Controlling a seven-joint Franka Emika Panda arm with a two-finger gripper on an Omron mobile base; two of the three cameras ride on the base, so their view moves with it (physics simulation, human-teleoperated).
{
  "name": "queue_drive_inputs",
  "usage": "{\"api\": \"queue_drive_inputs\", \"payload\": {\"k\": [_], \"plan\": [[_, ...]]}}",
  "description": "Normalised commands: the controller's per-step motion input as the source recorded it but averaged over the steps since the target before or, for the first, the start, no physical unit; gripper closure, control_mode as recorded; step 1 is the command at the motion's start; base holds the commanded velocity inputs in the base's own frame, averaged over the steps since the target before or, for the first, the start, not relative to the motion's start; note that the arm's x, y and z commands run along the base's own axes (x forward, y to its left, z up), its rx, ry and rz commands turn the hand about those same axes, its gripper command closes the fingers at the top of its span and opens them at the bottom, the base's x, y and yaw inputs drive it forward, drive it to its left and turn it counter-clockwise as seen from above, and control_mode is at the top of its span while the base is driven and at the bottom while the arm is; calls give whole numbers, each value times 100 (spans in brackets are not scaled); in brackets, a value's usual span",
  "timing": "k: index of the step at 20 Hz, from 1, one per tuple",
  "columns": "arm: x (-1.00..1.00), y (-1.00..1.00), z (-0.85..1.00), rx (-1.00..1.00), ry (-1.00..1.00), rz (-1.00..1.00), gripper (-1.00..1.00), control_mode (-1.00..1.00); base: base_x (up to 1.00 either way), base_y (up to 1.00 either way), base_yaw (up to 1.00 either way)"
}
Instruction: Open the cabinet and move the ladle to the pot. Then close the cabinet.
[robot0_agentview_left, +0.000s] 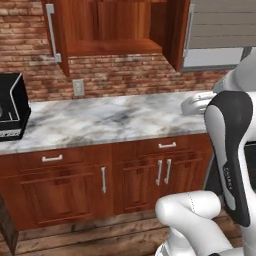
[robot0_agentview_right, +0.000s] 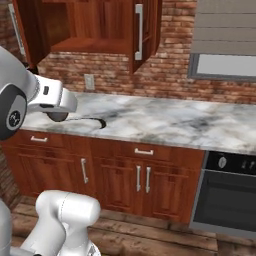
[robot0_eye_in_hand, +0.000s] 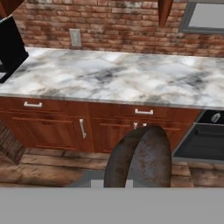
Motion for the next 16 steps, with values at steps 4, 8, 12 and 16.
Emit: {"api": "queue_drive_inputs", "payload": {"k": [4,8,12,16], "plan": [[0,0,0,0,0,0,100,100,0,-63,0],[0,0,0,0,0,0,100,100,0,-69,0],[0,0,0,0,0,0,100,100,0,-73,0],[0,0,0,0,0,0,100,100,0,-70,0]]}}
